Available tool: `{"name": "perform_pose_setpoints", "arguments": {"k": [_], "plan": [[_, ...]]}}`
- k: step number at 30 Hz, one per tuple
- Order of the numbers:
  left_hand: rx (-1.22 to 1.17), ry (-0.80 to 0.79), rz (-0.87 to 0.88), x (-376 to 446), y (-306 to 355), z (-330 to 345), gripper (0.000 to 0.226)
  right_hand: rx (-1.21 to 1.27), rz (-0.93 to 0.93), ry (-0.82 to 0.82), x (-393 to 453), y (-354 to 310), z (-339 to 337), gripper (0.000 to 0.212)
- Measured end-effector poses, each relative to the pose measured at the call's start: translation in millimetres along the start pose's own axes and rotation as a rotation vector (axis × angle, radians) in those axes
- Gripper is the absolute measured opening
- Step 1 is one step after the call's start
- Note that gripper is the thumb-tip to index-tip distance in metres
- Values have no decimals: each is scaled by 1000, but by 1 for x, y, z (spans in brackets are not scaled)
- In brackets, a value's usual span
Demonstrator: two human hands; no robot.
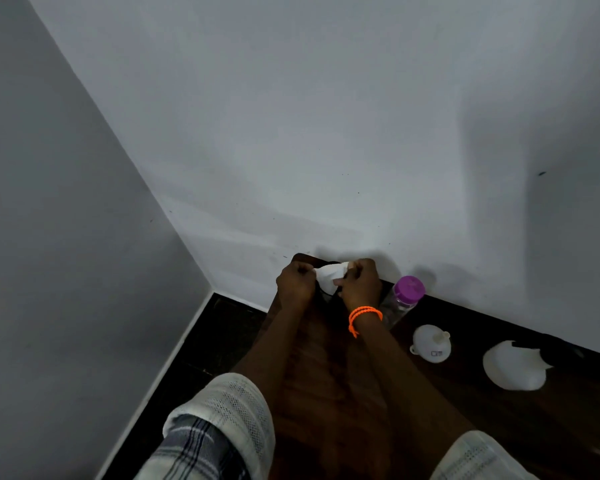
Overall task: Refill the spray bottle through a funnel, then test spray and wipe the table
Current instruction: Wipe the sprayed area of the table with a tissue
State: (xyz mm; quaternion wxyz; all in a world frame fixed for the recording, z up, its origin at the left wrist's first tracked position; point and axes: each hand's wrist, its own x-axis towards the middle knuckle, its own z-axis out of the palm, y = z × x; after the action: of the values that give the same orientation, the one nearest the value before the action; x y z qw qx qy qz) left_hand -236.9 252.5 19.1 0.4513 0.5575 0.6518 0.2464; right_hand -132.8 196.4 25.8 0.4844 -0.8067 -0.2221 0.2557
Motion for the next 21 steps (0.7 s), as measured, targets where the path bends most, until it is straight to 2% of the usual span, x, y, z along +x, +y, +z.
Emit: {"name": "perform_pose_setpoints", "arguments": {"k": [3, 5, 13, 18, 20, 21], "plan": [[21, -12, 10, 2, -4, 0, 18, -28, -6, 13, 1, -3, -2, 13], [29, -9, 20, 3, -6, 1, 20, -37, -15, 81, 0, -6, -5, 9], [-33, 10, -42, 1, -2, 1, 23, 220, -116, 261, -23, -37, -17, 20], [-154, 65, -173, -19, -18, 0, 35, 415, -53, 70, -52, -20, -19, 17], [-196, -6, -236, -26, -38, 2, 48, 456, 33, -19, -63, -5, -16, 21], [-258, -85, -322, -32, -47, 3, 53, 479, 79, -64, -67, 3, -15, 23]]}}
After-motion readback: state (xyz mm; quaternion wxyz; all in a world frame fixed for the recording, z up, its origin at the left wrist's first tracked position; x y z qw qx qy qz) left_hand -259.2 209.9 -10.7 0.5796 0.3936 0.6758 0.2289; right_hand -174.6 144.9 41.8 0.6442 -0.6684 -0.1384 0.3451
